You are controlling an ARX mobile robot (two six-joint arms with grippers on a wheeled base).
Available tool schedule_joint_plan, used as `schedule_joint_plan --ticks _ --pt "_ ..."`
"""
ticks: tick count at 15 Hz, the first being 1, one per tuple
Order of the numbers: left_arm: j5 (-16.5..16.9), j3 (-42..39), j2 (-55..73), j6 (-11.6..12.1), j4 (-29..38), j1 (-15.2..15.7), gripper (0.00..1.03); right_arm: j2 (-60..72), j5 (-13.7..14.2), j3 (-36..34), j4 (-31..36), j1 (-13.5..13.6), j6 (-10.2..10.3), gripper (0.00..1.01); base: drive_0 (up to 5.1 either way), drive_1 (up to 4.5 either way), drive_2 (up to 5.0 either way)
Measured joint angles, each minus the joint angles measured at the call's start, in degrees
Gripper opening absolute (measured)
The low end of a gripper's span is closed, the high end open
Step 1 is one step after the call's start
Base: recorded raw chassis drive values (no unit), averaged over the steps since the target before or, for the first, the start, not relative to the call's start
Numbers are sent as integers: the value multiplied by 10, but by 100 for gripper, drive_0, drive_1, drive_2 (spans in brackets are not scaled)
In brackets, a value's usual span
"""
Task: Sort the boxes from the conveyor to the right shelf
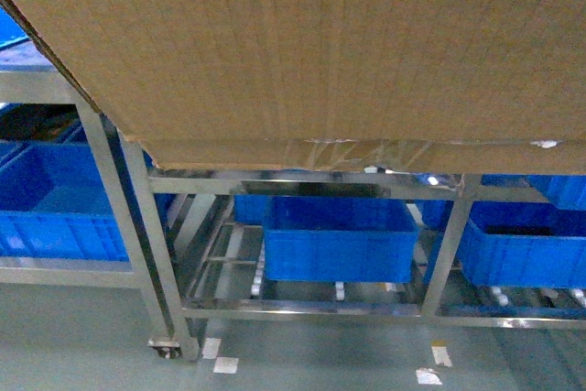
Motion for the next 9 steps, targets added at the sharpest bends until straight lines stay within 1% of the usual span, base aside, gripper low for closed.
schedule_joint_plan --ticks 9 --pt "0 0 0 0 0 0 2 0 0 0 0 0 0 3 -143 -143 -143"
